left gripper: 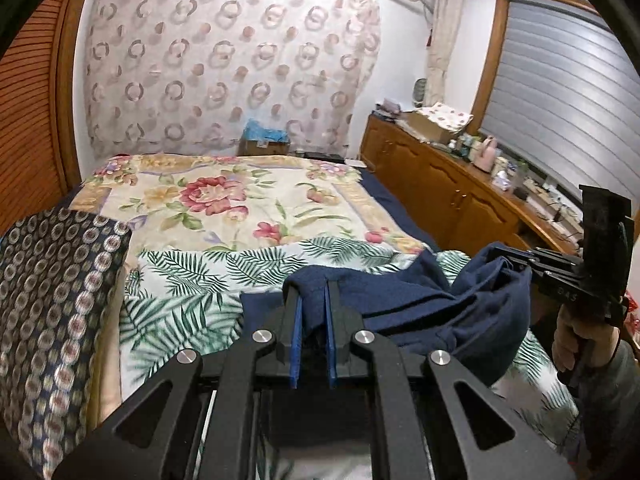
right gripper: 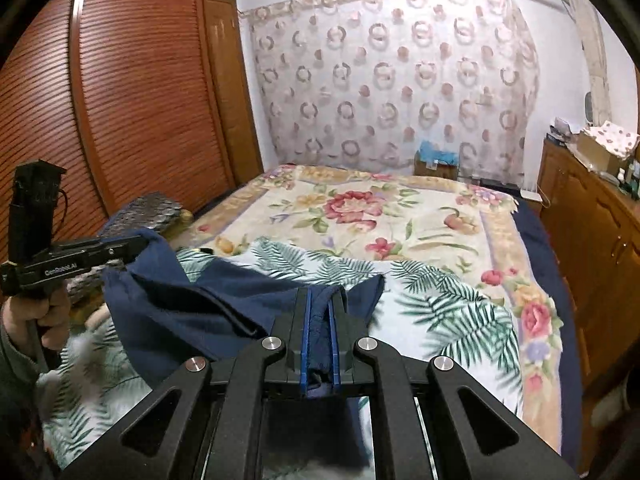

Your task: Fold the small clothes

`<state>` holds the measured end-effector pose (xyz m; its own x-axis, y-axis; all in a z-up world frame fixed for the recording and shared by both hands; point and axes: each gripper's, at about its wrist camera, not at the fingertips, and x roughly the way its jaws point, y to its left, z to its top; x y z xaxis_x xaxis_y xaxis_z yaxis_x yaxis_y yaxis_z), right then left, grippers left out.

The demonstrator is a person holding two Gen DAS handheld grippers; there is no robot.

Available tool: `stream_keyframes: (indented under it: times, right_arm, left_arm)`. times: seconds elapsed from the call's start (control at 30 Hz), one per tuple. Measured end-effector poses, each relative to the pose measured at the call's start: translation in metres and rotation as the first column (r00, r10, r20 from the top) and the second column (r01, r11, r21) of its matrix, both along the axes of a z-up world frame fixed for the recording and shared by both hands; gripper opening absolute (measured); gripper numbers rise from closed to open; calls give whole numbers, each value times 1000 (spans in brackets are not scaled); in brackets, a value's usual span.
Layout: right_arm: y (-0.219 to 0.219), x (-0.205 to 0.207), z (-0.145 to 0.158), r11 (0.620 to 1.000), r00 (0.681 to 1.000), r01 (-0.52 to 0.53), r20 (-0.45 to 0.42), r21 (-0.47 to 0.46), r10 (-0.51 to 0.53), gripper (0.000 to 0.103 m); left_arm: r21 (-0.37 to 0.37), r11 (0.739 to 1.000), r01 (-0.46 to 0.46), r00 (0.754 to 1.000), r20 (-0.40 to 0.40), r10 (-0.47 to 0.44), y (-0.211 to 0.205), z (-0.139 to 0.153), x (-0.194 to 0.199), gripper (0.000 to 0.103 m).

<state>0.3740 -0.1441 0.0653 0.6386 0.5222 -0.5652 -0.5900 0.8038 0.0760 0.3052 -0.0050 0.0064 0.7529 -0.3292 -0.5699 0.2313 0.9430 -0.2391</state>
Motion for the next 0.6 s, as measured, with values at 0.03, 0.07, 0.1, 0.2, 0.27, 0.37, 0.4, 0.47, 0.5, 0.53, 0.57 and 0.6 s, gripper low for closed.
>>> stream_keyframes:
  times: [0.03, 0.07, 0.1, 0.2, 0.27, 0.37, 0.4, 0.47, 0.5, 0.53, 0.57, 0.6]
  right_arm:
    - [3, 9, -4, 1000, 1000, 3, -7, -4, -3, 7]
    - [6, 19, -10, 1000, 1000, 10, -15, -7, -10, 7]
    - [8, 26, -14, 1000, 1000, 15, -23, -5, -15, 7]
    - [17, 47, -15, 1000, 999, 25, -49, -2, -25, 7]
    - [24, 53, -17, 1000, 998, 24, -51, -9, -24, 7]
    - [32, 54, -17, 999, 999, 23, -37, -26, -24, 8]
    - [34, 54, -17, 999, 999, 26, -32, -30, -27, 8]
    - [34, 58, -15, 999, 999, 35, -25, -33, -36, 8]
    - [35, 58, -14, 999, 999, 39, -24, -36, -40, 8]
    - [35, 59, -14, 998, 999, 47, -24, -40, -48, 7]
    - [36, 59, -13, 998, 998, 53, -21, -40, -54, 7]
    - [36, 59, -13, 998, 998, 57, -17, -41, -57, 7]
  left_arm:
    - [7, 1000, -7, 1000, -2, 7, -1, -2, 7, 11]
    - [10, 1000, -11, 1000, -3, 11, -1, -4, 11, 11]
    - [15, 1000, -18, 1000, -5, 18, 0, -5, 16, 11]
    - [29, 999, -26, 1000, -8, 26, -1, -8, 23, 11]
    - [37, 999, -26, 1000, -10, 27, -2, -10, 25, 11]
    - [57, 998, -29, 1000, -9, 29, -3, -11, 24, 11]
    - [65, 997, -35, 999, -7, 35, -5, -10, 24, 11]
    - [72, 997, -41, 999, -5, 41, -4, -9, 24, 12]
    - [75, 996, -43, 999, -3, 43, -4, -8, 22, 14]
    - [80, 996, -42, 999, 2, 42, -4, -7, 21, 22]
    - [85, 995, -43, 999, 12, 42, -4, -5, 19, 35]
    - [90, 995, -42, 999, 28, 39, -4, -3, 15, 40]
